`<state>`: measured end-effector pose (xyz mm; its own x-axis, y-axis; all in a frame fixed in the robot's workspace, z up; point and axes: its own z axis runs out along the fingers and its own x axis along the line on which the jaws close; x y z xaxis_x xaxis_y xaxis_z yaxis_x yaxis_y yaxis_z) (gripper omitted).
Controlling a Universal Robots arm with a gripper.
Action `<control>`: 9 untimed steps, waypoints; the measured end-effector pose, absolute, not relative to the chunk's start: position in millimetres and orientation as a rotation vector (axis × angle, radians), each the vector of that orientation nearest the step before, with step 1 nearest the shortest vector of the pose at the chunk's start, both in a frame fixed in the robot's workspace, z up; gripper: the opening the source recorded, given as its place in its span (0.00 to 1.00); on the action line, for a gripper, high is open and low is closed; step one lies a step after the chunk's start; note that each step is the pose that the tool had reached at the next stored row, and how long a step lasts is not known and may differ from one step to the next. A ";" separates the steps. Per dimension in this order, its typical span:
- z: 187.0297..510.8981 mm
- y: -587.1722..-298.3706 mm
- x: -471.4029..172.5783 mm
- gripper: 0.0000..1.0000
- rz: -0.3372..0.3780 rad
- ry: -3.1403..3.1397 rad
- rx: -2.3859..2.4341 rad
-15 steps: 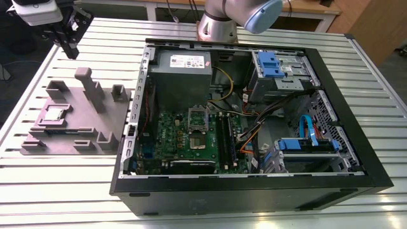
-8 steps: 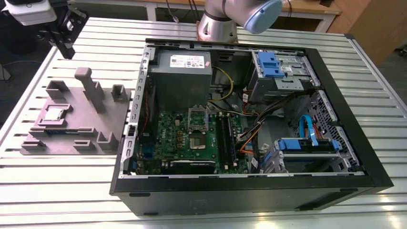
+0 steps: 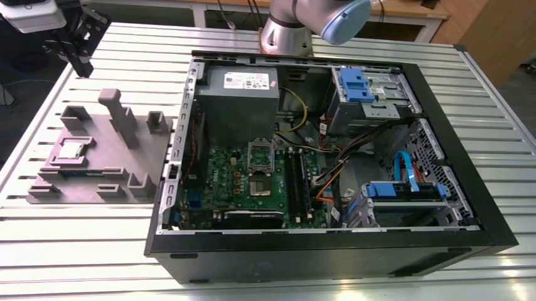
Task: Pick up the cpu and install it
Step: 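Reach for the cpu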
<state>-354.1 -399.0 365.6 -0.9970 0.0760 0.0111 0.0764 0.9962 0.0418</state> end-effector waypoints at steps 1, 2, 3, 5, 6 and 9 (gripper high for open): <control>365.6 -398.9 -354.5 0.10 -0.066 -3.129 -0.120; 365.6 -398.9 -355.6 0.10 -0.066 -3.129 -0.120; 365.6 -398.9 -355.8 0.10 -0.066 -3.129 -0.120; 365.6 -399.0 -356.1 0.10 -0.066 -3.129 -0.120; 365.6 -398.9 -356.2 0.10 -0.066 -3.129 -0.120; 365.6 -398.9 -356.7 0.10 -0.066 -3.129 -0.120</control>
